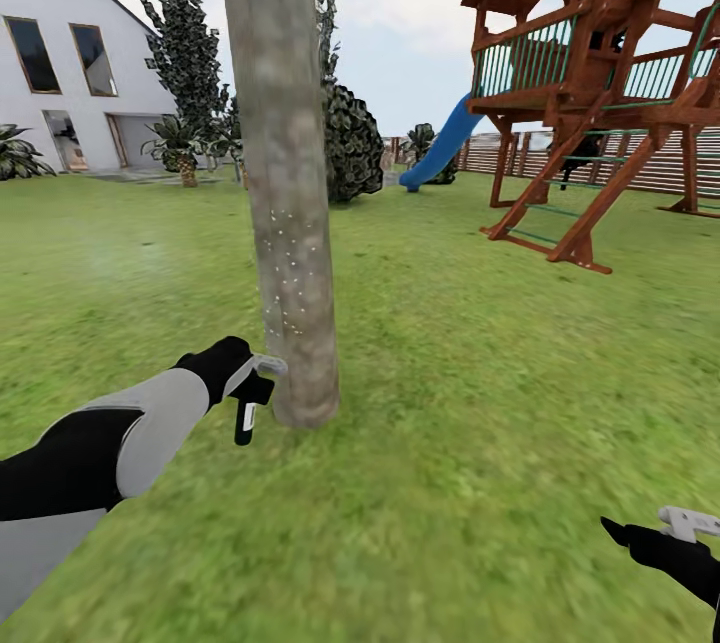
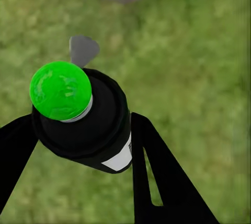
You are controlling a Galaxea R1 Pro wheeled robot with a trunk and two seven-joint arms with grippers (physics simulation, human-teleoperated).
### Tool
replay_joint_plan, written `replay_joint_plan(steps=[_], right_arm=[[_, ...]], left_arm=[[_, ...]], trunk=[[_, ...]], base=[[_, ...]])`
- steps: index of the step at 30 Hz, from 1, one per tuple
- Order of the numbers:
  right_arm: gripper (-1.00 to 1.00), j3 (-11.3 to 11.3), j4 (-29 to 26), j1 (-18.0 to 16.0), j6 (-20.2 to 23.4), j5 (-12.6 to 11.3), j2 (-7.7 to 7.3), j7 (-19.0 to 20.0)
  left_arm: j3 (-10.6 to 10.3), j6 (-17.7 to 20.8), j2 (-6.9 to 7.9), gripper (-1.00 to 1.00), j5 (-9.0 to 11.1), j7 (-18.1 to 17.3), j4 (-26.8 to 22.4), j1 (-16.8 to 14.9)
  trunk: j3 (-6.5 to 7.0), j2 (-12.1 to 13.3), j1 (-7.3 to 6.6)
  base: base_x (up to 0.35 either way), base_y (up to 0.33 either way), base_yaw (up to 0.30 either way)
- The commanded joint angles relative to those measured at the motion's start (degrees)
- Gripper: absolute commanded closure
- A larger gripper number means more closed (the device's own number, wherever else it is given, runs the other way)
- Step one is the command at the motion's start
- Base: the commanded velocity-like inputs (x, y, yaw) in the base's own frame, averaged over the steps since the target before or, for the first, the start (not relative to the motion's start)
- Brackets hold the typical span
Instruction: In the garden, pick up the pesticide atomizer on the floor and spray pesticide onto both trees until each tree trunk is fully covered.
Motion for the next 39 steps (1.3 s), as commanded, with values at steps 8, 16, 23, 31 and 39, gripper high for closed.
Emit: replay_joint_plan(steps=[8, 16, 23, 31, 39], right_arm=[[-1.0, -0.1, -0.1, 0.0, 0.1, 0.0, 0.07, 0.0], [-1.0, 0.0, -0.1, 0.0, 0.0, 0.0, 0.07, 0.1], [-1.0, -0.1, -0.1, 0.0, 0.0, -0.1, 0.0, 0.1], [-1.0, -0.1, -0.1, 0.0, 0.0, 0.0, 0.0, 0.1], [-1.0, -0.1, -0.1, 0.0, 0.0, 0.0, 0.0, 0.1]], left_arm=[[-0.1, 0.0, -0.13, 1.0, 0.0, 0.0, 0.0, 0.0], [0.0, 0.0, -0.17, 1.0, 0.0, 0.0, 0.0, 0.0], [0.4, 0.0, -0.17, 1.0, 0.0, 0.0, 0.0, 0.0], [0.7, 0.0, -0.17, 1.0, 0.2, 0.0, -2.0, 0.0], [8.0, 0.1, -0.17, 1.0, 3.9, 6.8, -5.4, 0.0]], trunk=[[0.0, 0.0, 0.0], [0.0, 0.0, 0.0], [0.0, 0.0, 0.0], [0.0, 0.0, 0.0], [0.0, 0.0, 0.0]], base=[[0.083, -0.322, 0.102], [0.046, -0.322, 0.026], [0.0, -0.25, 0.156], [0.0, -0.008, 0.281], [0.0, 0.0, 0.282]])
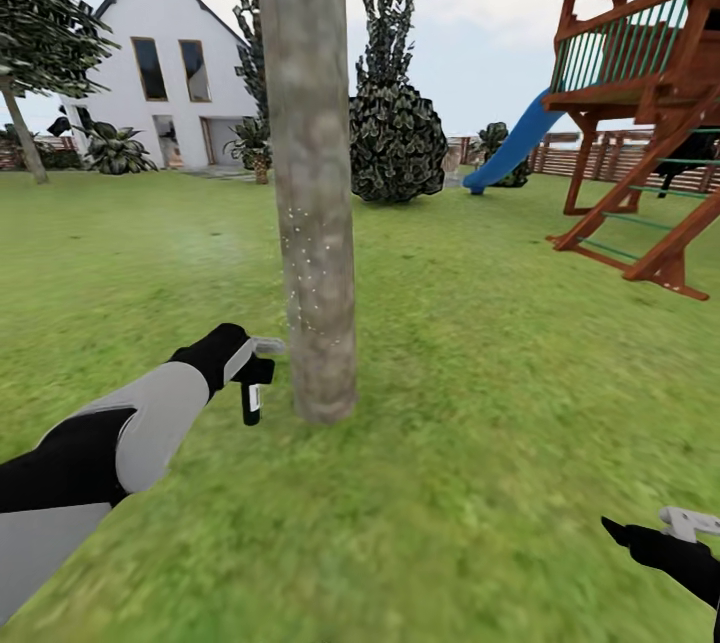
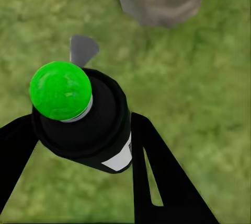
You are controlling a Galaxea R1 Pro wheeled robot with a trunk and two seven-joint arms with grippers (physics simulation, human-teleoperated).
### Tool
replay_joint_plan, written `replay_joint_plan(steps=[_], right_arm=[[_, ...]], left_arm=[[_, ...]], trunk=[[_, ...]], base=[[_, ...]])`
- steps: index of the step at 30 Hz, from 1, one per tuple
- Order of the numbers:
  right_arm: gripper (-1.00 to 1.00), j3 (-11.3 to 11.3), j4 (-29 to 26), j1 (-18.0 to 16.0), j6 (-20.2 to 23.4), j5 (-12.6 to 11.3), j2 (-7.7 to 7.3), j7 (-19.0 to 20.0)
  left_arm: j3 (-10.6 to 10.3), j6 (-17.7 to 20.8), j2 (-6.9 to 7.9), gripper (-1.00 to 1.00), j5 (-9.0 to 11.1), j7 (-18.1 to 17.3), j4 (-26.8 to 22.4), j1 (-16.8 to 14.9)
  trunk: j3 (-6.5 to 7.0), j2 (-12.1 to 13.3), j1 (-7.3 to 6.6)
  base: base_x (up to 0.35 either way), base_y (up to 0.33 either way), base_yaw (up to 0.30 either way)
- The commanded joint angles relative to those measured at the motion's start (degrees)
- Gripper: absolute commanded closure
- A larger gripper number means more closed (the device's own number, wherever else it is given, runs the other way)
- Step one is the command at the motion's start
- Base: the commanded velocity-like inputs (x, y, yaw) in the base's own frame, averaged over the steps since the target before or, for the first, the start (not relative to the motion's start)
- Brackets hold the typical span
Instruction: In the garden, pick up the pesticide atomizer on the floor and spray pesticide onto both trees until each tree trunk is fully covered.
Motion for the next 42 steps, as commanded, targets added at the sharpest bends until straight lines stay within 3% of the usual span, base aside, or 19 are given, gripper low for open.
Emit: replay_joint_plan(steps=[1, 10, 35, 42], right_arm=[[-1.0, 0.0, 0.0, 0.0, 0.0, 0.0, 0.0, 0.0], [-1.0, 0.0, 0.0, 0.0, 0.0, 0.0, 0.0, 0.0], [-1.0, 0.0, 0.0, 0.0, 0.0, 0.0, 0.0, 0.0], [-1.0, 0.0, 0.0, 0.0, 0.0, 0.0, 0.0, 0.0]], left_arm=[[0.0, 0.0, 0.0, 1.0, 0.0, 0.2, 0.0, 0.0], [0.0, 0.0, -0.08, 1.0, -0.1, 0.2, 0.1, 0.1], [0.0, 0.0, -0.09, 1.0, -0.1, 0.2, 0.1, 0.1], [0.0, 0.0, -0.08, 1.0, -0.1, 0.2, 0.1, 0.1]], trunk=[[0.0, 0.0, 0.0], [0.0, 0.0, 0.0], [0.0, 0.0, 0.0], [0.0, 0.0, 0.0]], base=[[0.0, 0.0, 0.213], [0.053, -0.24, 0.035], [0.003, -0.319, 0.243], [0.079, -0.32, 0.037]])
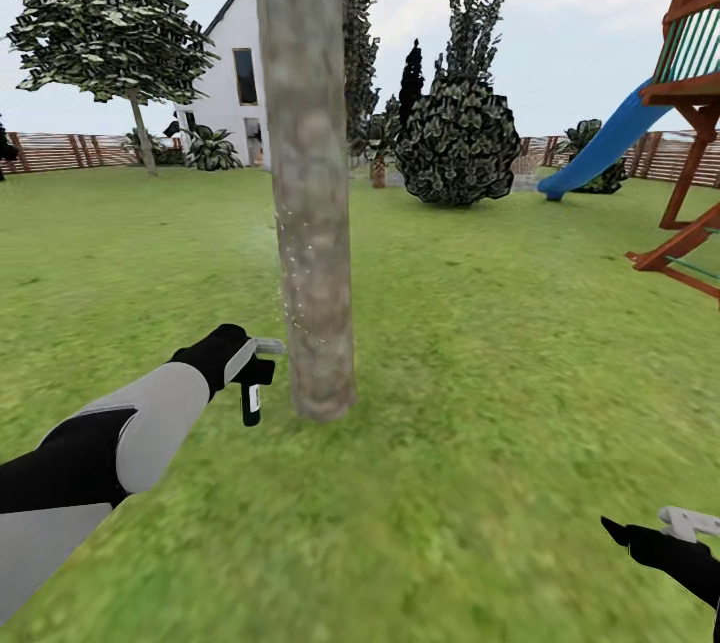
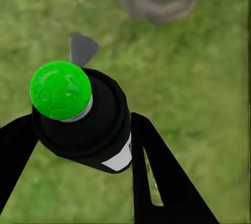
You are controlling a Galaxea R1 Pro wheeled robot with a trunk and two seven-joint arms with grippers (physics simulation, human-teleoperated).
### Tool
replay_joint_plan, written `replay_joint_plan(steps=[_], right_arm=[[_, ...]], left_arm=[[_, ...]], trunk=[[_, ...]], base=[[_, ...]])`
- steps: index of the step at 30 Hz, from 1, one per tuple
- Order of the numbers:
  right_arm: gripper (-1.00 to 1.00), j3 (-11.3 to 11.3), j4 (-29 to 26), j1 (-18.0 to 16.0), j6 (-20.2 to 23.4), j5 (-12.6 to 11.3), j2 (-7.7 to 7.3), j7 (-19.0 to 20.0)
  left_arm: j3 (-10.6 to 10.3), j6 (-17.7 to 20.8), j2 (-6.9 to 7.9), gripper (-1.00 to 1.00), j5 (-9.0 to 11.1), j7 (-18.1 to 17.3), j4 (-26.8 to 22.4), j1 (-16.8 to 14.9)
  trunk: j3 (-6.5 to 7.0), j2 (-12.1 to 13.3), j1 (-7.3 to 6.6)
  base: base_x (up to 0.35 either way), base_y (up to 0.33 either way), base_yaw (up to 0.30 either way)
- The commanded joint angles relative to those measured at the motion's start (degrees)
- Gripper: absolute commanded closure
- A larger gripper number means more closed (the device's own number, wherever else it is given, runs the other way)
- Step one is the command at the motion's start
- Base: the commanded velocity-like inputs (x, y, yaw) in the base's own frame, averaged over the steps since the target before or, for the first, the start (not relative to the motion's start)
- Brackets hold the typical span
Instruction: In the garden, pick up the pesticide atomizer on the floor and spray pesticide onto both trees until each tree trunk is fully covered.
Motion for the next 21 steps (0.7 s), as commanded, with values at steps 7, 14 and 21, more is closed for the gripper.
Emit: replay_joint_plan(steps=[7, 14, 21], right_arm=[[-1.0, 0.0, 0.0, 0.0, 0.0, 0.0, 0.0, 0.0], [-1.0, 0.0, 0.0, 0.0, 0.0, 0.0, 0.0, 0.0], [-1.0, 0.0, 0.0, 0.0, 0.0, 0.0, 0.0, 0.0]], left_arm=[[0.0, 0.0, 0.0, 1.0, 0.0, 0.0, 0.0, 0.0], [0.0, 0.0, 0.0, 1.0, 0.0, 0.0, 0.0, 0.0], [0.0, 0.0, 0.0, 1.0, -0.1, 0.0, 0.0, 0.0]], trunk=[[0.0, 0.0, 0.0], [0.0, 0.0, 0.0], [0.0, 0.0, 0.0]], base=[[0.09, -0.32, 0.001], [0.031, -0.319, 0.165], [0.0, -0.32, 0.256]])
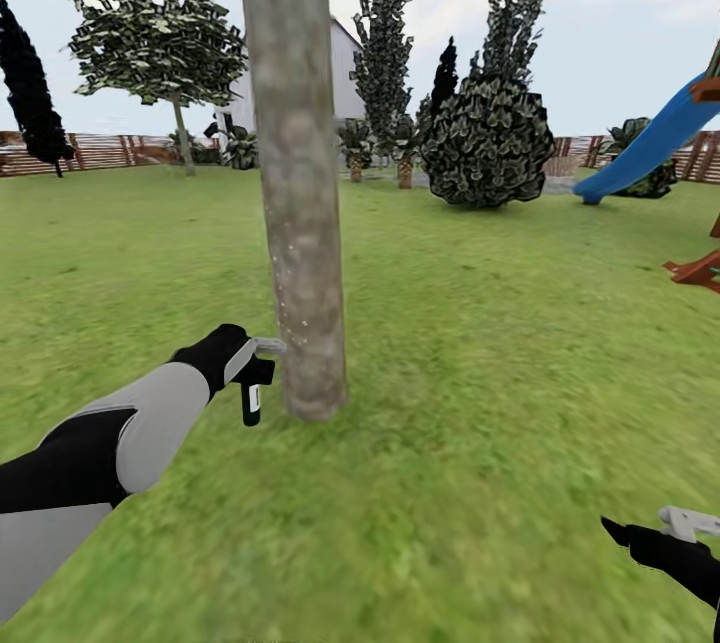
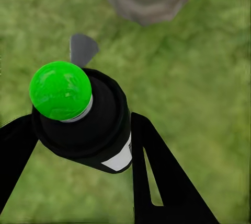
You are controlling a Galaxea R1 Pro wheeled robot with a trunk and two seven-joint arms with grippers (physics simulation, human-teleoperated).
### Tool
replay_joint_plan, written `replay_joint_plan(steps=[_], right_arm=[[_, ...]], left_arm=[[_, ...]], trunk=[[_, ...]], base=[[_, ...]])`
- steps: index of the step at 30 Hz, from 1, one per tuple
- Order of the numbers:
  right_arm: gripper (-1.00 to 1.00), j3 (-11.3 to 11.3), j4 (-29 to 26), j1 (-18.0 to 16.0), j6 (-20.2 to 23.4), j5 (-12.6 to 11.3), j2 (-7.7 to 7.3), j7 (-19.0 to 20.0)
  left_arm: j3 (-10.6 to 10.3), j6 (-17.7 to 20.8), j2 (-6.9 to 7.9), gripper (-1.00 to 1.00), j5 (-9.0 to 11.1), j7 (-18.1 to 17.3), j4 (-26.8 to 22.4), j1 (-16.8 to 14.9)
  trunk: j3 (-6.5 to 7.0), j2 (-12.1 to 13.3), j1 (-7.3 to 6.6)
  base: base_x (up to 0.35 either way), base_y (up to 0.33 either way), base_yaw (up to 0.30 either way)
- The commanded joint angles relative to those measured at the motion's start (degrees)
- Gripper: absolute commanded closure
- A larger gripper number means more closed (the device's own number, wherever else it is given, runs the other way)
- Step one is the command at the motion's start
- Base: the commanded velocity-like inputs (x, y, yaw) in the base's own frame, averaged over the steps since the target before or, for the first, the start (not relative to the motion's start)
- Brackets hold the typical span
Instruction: In the garden, pick up the pesticide atomizer on the floor and spray pesticide onto both trees until each tree trunk is fully covered.
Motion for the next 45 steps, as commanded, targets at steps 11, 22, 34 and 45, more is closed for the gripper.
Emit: replay_joint_plan(steps=[11, 22, 34, 45], right_arm=[[-1.0, 0.0, 0.0, 0.0, 0.0, 0.0, -0.01, 0.0], [-1.0, 0.0, 0.0, 0.0, 0.0, 0.0, -0.01, 0.0], [-1.0, 0.0, 0.0, 0.0, 0.0, 0.0, -0.01, -0.1], [-1.0, 0.0, 0.0, 0.0, 0.0, 0.0, -0.01, -0.1]], left_arm=[[0.0, 0.0, 0.0, 1.0, -0.1, 0.0, 0.0, 0.0], [0.0, 0.0, 0.08, 1.0, -0.1, 0.1, 0.0, 0.0], [-0.1, 3.7, 0.69, 1.0, -0.4, 0.3, -4.3, -0.1], [-0.2, 14.4, 1.31, 1.0, -4.3, 0.2, -15.5, -0.2]], trunk=[[0.0, 0.0, 0.0], [0.0, 0.0, 0.0], [0.0, 0.0, 0.0], [0.0, 0.0, 0.0]], base=[[0.0, -0.32, 0.253], [0.0, -0.305, 0.097], [0.0, -0.024, -0.128], [0.0, 0.0, 0.0]])
